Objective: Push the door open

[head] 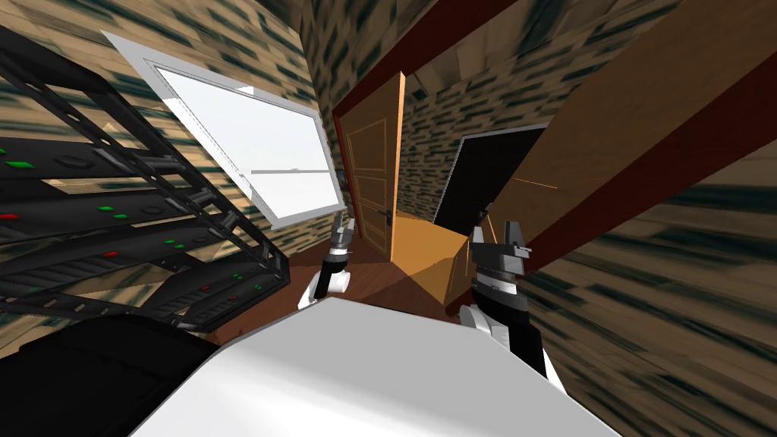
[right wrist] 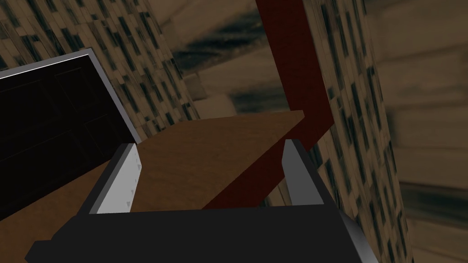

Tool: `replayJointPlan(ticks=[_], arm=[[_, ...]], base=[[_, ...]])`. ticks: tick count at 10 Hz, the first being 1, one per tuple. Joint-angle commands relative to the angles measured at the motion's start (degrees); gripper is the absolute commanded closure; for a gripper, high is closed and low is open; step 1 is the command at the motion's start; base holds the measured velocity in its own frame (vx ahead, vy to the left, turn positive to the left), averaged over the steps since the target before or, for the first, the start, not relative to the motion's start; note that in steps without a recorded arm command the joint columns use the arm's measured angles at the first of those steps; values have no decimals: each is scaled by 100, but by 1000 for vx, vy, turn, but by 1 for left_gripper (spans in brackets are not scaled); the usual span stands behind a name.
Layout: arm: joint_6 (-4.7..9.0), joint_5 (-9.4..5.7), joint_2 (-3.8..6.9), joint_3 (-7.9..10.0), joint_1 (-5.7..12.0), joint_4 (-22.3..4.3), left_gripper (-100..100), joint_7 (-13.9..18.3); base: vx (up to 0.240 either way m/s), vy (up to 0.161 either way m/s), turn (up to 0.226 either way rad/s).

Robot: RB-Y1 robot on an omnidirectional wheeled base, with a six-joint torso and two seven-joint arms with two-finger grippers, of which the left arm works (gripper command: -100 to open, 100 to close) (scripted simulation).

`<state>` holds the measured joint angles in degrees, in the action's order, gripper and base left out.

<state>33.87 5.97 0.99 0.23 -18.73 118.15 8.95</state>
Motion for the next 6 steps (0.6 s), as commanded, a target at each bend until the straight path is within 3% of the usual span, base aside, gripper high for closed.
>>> replayJointPlan(ticks=[1,2,4,5,6], arm=[[-61,10,25,-76,210,-286,-100,8],[-61,10,25,-76,210,-317,-100,8],[-111,12,68,-170,440,-673,-100,30],[-111,12,68,-170,440,-710,-100,30],[-137,13,87,-218,560,-916,-100,42]], base=[[81,88,-24],[44,59,-14],[50,66,-17],[46,65,-18],[50,62,-18]])
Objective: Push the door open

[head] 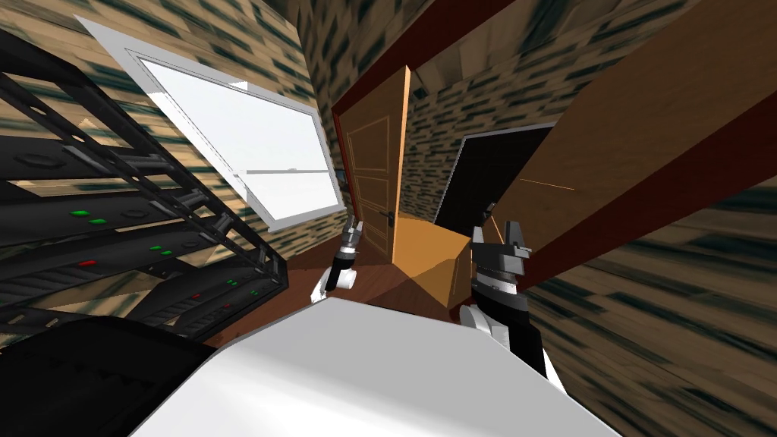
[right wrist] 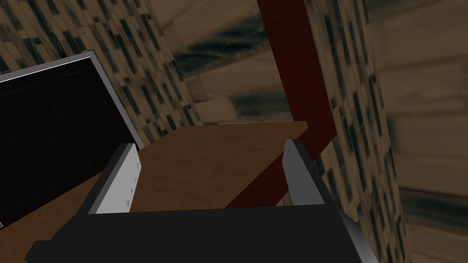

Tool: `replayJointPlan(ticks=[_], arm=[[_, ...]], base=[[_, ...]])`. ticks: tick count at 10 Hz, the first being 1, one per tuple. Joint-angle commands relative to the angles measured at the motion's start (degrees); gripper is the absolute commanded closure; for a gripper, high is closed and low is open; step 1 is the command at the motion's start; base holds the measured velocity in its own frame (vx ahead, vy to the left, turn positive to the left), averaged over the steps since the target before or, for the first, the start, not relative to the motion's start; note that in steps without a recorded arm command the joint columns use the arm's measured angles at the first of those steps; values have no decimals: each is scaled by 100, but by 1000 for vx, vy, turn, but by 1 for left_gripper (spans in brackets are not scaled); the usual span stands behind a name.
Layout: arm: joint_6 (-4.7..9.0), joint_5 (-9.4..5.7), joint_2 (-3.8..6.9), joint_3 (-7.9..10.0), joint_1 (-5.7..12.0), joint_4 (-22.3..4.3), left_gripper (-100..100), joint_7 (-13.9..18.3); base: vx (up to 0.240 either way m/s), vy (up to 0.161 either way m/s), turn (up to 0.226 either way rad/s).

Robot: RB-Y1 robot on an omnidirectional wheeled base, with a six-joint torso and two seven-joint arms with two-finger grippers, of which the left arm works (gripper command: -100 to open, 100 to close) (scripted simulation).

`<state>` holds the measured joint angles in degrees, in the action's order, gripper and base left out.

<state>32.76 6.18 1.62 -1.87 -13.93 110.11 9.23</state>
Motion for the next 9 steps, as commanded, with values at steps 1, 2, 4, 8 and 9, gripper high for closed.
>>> replayJointPlan(ticks=[1,2,4,8,9], arm=[[-54,-6,41,-60,207,-286,-100,26],[-54,-6,41,-60,207,-329,-100,26],[-110,-4,73,-163,462,-713,-100,51],[-169,-2,94,-273,732,-1218,-100,77],[-169,-2,94,-273,732,-1228,-100,77]], base=[[68,75,-26],[54,57,-17],[70,69,-24],[47,55,-16],[43,44,-14]])
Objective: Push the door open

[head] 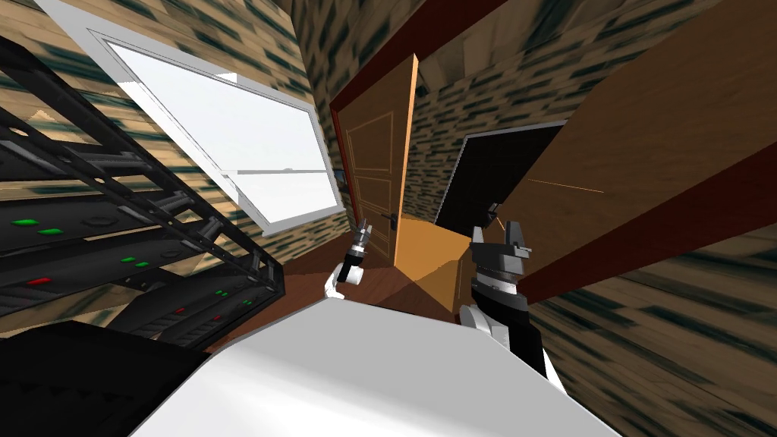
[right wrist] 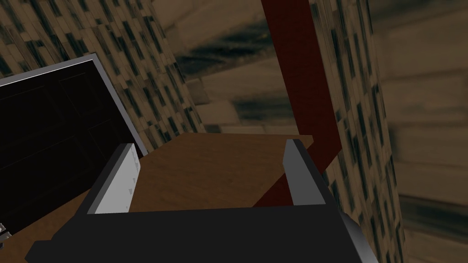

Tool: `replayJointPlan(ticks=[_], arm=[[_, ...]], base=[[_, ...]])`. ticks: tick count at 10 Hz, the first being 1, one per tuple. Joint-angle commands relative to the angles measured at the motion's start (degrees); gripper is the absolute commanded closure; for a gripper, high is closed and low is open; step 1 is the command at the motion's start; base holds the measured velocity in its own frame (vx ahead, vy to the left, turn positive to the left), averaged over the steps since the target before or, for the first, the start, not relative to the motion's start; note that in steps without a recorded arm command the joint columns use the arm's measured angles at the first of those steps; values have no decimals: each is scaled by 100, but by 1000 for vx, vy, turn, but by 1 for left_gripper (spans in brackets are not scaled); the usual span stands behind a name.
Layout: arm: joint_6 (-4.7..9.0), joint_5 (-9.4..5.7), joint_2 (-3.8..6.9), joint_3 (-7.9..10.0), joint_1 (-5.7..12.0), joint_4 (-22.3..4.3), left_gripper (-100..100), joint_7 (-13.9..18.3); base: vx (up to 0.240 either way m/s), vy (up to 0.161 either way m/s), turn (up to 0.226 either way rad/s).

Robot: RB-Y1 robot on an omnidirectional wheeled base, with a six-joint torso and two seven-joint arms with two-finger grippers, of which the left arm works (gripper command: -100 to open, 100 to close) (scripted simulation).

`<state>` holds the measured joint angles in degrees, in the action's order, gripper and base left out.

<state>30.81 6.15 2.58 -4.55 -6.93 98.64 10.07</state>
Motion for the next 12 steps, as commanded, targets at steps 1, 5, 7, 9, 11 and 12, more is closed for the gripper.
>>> replayJointPlan(ticks=[1,5,7,9,11,12], arm=[[-4,1,9,-59,167,-286,-100,6],[-126,5,21,-285,722,-1210,-100,60],[-187,7,14,-397,1000,-1649,-100,86],[-217,8,9,-453,1138,-1974,-100,100],[-276,10,-11,-563,1408,-2401,-100,126],[-306,11,-22,-617,1542,-2612,-100,138]], base=[[40,63,-24],[93,110,-36],[93,90,-26],[56,63,-20],[63,89,-34],[84,118,-34]])
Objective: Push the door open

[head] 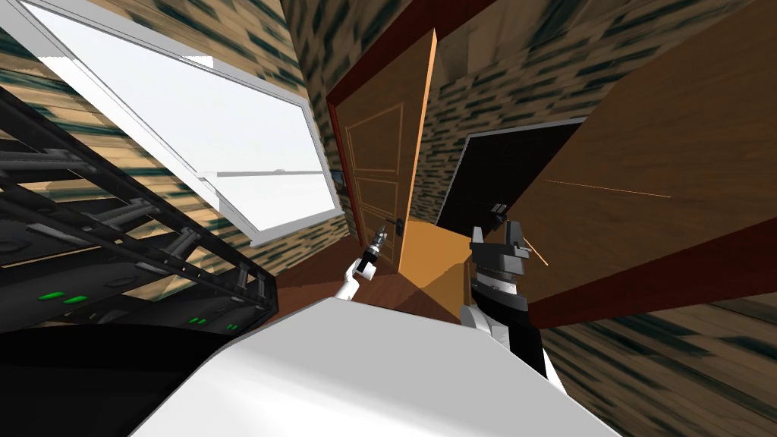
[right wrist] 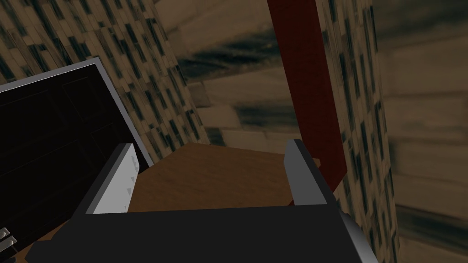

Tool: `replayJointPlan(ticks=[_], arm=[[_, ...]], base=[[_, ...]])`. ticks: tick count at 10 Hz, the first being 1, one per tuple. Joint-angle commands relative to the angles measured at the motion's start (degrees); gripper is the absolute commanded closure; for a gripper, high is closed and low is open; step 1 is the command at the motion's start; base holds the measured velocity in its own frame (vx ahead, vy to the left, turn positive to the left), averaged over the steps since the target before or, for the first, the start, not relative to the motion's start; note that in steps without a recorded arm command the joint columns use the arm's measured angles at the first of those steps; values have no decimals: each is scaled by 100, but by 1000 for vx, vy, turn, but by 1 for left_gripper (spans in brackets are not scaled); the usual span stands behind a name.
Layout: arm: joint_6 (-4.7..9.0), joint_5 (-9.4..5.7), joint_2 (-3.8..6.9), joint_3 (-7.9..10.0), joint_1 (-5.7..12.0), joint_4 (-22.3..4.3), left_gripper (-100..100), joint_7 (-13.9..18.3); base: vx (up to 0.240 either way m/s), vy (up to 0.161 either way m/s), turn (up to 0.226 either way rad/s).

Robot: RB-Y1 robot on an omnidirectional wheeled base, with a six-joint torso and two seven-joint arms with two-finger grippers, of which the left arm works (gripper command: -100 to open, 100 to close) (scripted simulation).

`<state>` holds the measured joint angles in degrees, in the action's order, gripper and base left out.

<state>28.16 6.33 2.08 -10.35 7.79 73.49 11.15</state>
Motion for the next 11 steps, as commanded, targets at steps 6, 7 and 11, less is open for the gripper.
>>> replayJointPlan(ticks=[6,7,11], arm=[[-150,-2,-39,-240,567,-982,-100,78],[-175,-1,-60,-286,682,-1172,-100,89],[-223,0,-102,-376,902,-1576,-100,110]], base=[[62,71,-19],[69,75,-33],[51,77,-17]])
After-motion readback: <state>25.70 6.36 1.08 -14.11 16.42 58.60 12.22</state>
